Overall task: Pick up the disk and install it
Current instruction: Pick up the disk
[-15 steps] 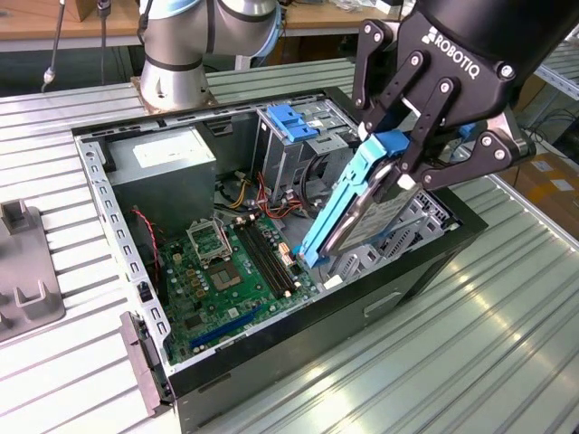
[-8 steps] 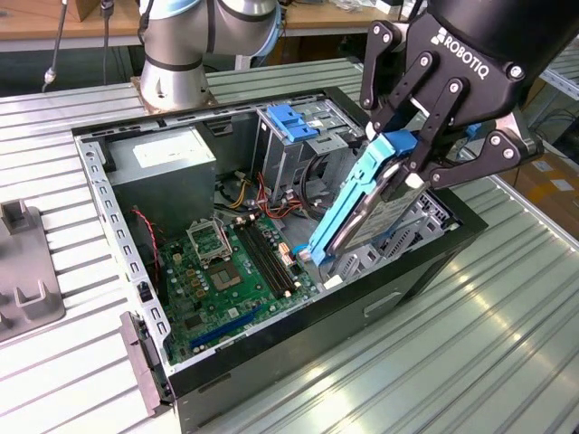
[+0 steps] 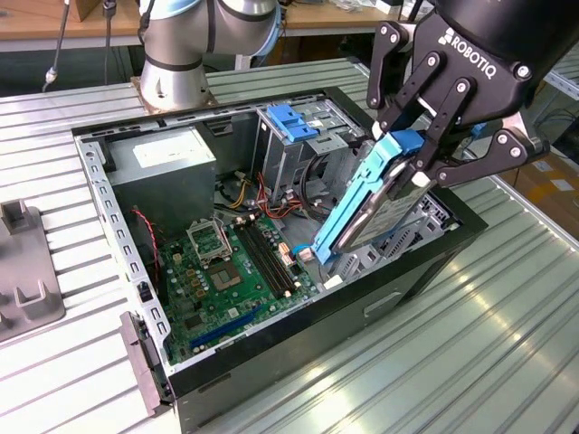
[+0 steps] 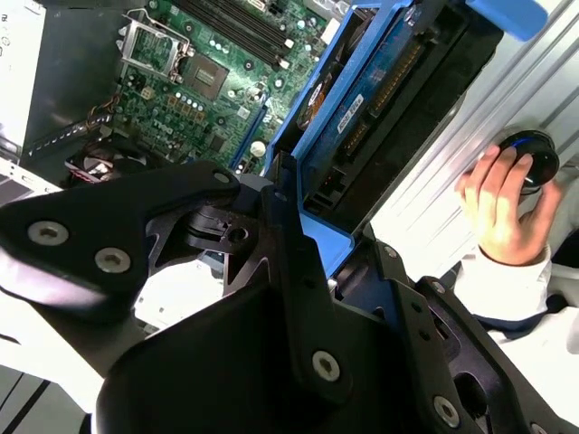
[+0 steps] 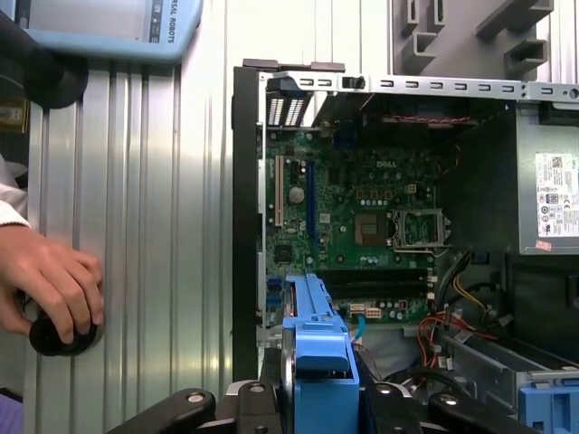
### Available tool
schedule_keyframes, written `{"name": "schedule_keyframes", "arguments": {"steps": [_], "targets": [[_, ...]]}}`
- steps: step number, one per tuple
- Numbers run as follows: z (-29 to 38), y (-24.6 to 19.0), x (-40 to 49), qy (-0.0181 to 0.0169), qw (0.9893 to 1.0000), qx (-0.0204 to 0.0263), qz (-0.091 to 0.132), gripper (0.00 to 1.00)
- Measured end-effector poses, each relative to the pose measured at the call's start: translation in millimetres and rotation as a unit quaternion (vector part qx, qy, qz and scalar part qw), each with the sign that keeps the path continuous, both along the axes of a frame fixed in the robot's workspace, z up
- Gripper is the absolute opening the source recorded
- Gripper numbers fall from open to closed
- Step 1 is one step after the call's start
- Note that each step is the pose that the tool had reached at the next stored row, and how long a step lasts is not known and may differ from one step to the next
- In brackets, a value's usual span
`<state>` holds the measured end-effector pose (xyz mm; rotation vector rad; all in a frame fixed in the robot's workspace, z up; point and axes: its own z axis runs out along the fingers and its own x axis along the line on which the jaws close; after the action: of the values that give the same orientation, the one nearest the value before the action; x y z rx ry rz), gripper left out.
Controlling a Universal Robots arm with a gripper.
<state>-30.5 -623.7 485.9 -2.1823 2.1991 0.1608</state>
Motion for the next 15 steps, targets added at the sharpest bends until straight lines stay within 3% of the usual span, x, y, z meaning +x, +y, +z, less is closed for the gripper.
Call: {"name": "schedule_keyframes", "arguments": {"steps": [15], "targets": [[-0.6, -1.0, 17.3, 0.0000, 1.0000, 0.0000, 0.000, 0.37]]}}
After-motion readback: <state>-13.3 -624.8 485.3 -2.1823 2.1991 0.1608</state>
